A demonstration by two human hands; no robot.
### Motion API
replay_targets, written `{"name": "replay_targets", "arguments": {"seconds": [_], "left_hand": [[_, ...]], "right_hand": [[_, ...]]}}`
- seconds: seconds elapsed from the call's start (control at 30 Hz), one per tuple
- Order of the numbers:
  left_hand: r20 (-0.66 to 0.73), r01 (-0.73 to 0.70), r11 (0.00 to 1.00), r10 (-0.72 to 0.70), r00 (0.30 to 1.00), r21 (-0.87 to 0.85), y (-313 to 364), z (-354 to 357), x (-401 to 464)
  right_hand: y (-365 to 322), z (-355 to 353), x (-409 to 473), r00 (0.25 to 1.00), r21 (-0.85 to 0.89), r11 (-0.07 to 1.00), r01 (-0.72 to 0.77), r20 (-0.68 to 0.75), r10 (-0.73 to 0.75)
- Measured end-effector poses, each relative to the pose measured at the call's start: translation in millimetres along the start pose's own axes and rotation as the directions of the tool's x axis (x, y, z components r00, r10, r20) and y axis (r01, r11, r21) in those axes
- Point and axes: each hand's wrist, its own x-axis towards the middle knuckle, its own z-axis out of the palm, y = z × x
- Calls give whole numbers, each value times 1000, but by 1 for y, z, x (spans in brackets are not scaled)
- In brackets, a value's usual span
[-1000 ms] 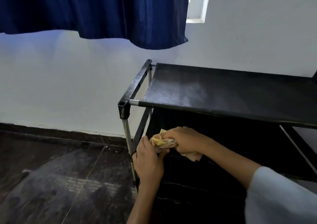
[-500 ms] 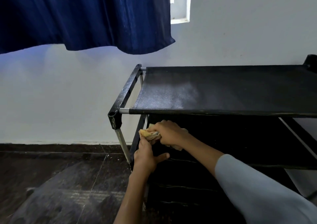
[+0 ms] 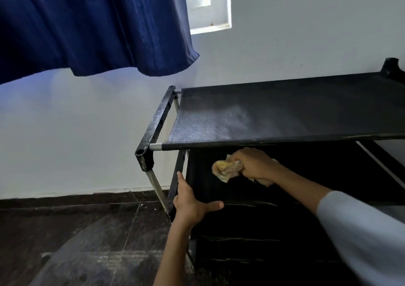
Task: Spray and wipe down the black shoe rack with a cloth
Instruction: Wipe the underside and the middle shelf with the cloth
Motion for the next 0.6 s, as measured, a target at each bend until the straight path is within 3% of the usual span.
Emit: {"name": "replay_targets", "arguments": {"seconds": [0.1,0.23,0.43,0.6], "left_hand": [[2,10,999,-10,1000,-33,4,0,-3],[-2,39,996,-39,999,-83,-11,6,7],[12,49,998,-49,999,-42,10,1,-4],[14,75,996,-74,997,-40,6,1,3]], "right_hand": [[-46,16,16,993,43,995,85,-86,-81],[-84,26,10,977,-4,977,211,-4,-212],[-46,-2,-28,946,94,967,238,202,-253],[-5,-7,-45,969,94,976,195,134,-207]]}}
